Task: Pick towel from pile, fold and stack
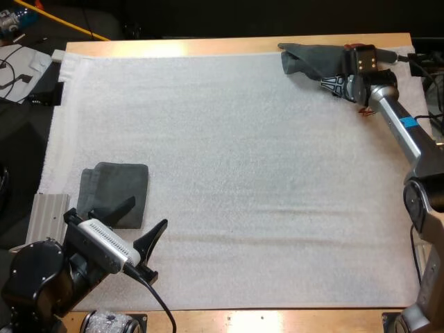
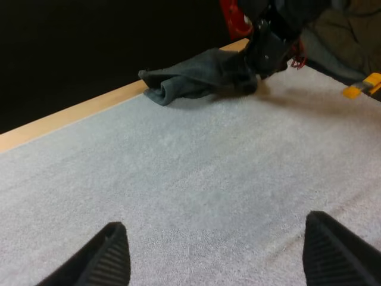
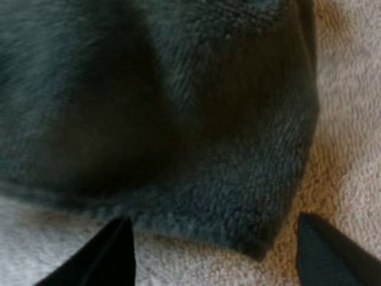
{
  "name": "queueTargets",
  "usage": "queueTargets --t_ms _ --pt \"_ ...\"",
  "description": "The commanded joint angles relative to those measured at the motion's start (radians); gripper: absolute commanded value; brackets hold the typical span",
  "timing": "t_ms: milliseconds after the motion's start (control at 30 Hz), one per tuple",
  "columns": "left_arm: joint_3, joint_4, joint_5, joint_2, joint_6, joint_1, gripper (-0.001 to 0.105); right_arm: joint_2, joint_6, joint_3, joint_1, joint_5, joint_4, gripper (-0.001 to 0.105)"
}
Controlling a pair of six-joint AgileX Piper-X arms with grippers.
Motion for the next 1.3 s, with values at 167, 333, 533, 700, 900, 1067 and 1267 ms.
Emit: queueTargets --t_ms 167,333,533,700,900,1067,1267 --pt "-0.007 -0.011 0.008 0.007 -0.016 -0.004 0.060 0.024 0.017 -0.030 -0.016 -0.004 -0.007 0.038" --pt "-0.008 -0.011 0.009 0.007 -0.015 -0.004 0.059 0.025 0.009 -0.028 -0.012 -0.020 0.004 0.006" --pt "-0.007 -0.008 0.007 0.006 -0.014 -0.004 0.059 0.034 0.011 -0.027 -0.011 -0.040 0.013 0.000" --pt "-0.007 -0.009 0.007 0.010 -0.014 -0.004 0.059 -0.028 -0.077 -0.027 0.006 -0.026 0.038 0.000" --pt "-0.007 -0.011 0.007 0.011 -0.013 -0.003 0.059 -0.174 -0.210 -0.026 0.053 -0.016 0.097 0.000" --pt "-0.007 -0.013 0.008 0.009 -0.015 -0.003 0.059 -0.310 -0.259 -0.026 0.099 -0.020 0.171 0.001" --pt "-0.008 -0.005 0.002 0.007 -0.013 -0.004 0.059 -0.304 -0.215 -0.031 0.102 -0.018 0.175 0.010"
